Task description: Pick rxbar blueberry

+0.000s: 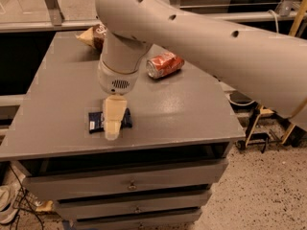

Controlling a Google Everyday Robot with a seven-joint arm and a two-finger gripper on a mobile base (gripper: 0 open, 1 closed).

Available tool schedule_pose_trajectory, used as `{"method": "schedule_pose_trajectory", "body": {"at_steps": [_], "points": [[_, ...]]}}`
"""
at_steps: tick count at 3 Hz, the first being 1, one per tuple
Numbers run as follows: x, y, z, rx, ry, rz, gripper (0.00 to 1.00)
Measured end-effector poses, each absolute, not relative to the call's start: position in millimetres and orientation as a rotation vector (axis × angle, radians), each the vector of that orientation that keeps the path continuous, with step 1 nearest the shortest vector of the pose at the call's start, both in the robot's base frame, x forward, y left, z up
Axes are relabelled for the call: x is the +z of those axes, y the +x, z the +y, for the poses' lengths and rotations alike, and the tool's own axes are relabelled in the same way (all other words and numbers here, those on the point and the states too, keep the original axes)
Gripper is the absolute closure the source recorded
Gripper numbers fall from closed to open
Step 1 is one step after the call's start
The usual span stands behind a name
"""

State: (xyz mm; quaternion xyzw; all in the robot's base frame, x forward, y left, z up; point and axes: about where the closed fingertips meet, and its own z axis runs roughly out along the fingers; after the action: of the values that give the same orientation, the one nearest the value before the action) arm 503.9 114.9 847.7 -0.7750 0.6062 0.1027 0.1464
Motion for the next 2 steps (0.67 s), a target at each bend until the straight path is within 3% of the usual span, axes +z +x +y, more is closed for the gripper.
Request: {"method": "schedule_pose_trajectory", "body": {"at_steps": [1,2], "points": [[821,518,123,0.332,-2.219,1.760,0.01],[806,523,125,0.353,-2.206,1.769,0.14]]}}
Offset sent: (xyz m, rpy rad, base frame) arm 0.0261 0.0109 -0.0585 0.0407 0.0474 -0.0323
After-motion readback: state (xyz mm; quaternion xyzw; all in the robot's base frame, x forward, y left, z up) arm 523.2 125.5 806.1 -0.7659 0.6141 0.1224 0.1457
